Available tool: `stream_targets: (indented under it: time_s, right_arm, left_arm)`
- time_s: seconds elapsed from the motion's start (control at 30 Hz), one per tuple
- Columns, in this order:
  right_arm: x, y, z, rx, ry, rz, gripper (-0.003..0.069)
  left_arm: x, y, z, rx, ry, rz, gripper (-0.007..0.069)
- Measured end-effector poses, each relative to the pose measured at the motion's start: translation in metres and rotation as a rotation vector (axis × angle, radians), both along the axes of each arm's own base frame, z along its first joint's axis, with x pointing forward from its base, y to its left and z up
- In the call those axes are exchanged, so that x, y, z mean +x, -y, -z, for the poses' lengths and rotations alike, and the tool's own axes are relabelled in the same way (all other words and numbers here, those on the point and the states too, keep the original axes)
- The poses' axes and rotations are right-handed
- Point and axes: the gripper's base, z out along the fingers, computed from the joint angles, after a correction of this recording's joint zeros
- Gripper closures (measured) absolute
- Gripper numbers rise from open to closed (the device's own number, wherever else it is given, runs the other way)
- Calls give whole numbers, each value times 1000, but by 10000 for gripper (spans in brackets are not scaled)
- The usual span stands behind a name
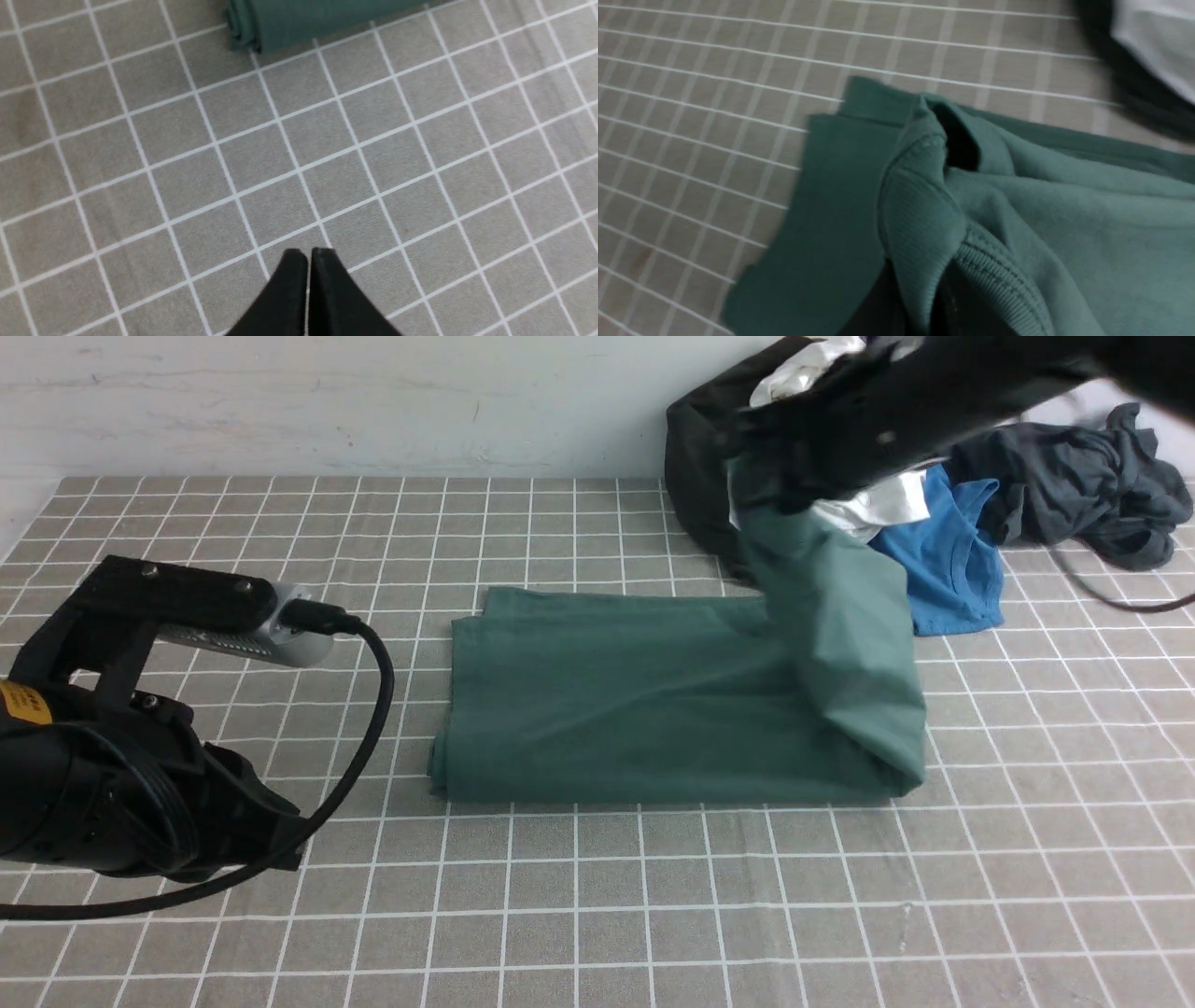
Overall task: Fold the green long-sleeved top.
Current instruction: Use the right arm to drag the right edge of the fabric to the left and folds it over the left edge
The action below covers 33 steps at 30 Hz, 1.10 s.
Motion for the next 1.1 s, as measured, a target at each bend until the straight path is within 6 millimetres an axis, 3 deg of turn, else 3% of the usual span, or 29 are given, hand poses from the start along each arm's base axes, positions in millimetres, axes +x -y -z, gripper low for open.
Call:
stream_targets:
  time_s: [0.17,0.3,0.4,0.6,0.73,0.83,0.93,1.1]
  right_arm:
    - [-2,-77,52,84,25,-81,636]
    - [5,-104,71,94,24,-115,626]
    - [15,-116,70,102,35,-145,571]
    - [23,-120,35,37,165,-212,391]
    - [22,-113,25,-94,186,-262,354]
    - [20,-106,35,-229,132,-299,383]
    - [21,-104,63,-327,29,-326,477]
    - [26,-116,110,-290,-79,-335,614]
  left_arm:
    - [-3,3,-3,-2,34,72,632]
    - [-3,3,-3,-7,35,79,632]
    - [-3,4,-4,-10,35,80,632]
    - [-5,4,-3,-11,15,88,632]
    - [-7,4,-5,-12,22,91,632]
    - [-14,2,-12,-18,62,89,632]
    - [-27,-2,-29,-32,186,79,632]
    - [-52,-10,-49,-29,401,84,632]
